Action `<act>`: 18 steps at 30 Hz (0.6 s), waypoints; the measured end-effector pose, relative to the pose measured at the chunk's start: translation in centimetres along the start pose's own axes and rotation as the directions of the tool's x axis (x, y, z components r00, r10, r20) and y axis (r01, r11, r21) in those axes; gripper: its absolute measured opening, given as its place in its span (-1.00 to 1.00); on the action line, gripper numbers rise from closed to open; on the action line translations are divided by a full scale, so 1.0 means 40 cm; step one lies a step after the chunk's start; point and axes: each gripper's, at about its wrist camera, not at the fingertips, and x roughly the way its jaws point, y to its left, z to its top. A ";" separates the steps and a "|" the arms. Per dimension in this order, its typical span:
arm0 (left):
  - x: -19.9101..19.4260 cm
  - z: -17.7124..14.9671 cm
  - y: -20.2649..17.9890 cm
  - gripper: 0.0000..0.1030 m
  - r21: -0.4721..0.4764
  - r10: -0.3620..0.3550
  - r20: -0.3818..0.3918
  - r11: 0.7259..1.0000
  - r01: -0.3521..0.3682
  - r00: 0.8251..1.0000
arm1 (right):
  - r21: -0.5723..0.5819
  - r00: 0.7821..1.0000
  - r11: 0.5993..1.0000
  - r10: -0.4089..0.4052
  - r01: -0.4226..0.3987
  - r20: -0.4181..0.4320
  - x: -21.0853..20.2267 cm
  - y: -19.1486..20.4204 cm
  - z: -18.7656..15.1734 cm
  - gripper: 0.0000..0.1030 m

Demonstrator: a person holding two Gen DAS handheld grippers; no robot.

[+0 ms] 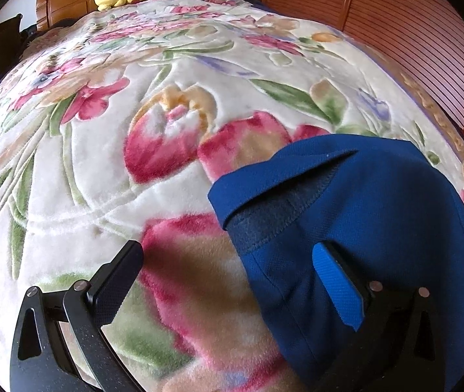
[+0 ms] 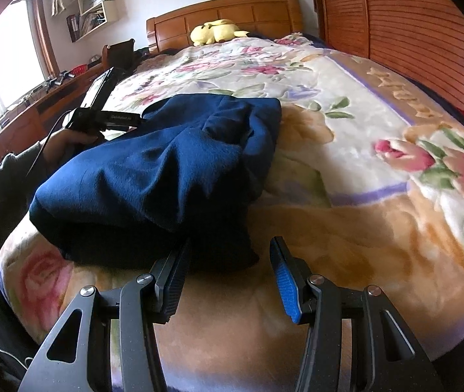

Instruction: Fold large clothes

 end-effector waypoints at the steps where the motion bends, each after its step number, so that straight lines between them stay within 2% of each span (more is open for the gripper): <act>1: 0.001 0.002 0.001 1.00 -0.001 -0.003 -0.002 1.000 0.003 1.000 | 0.002 1.000 1.000 0.000 0.000 0.000 0.002 0.000 -0.002 0.00; 6: 0.003 0.014 0.000 1.00 -0.001 -0.006 0.001 1.000 0.006 1.000 | 0.026 1.000 0.999 0.020 -0.019 -0.002 0.017 -0.013 -0.008 0.00; 18: 0.005 0.032 -0.012 1.00 0.028 0.012 0.021 1.000 -0.013 1.000 | 0.024 1.000 1.000 0.009 -0.009 -0.016 0.030 -0.010 -0.005 0.03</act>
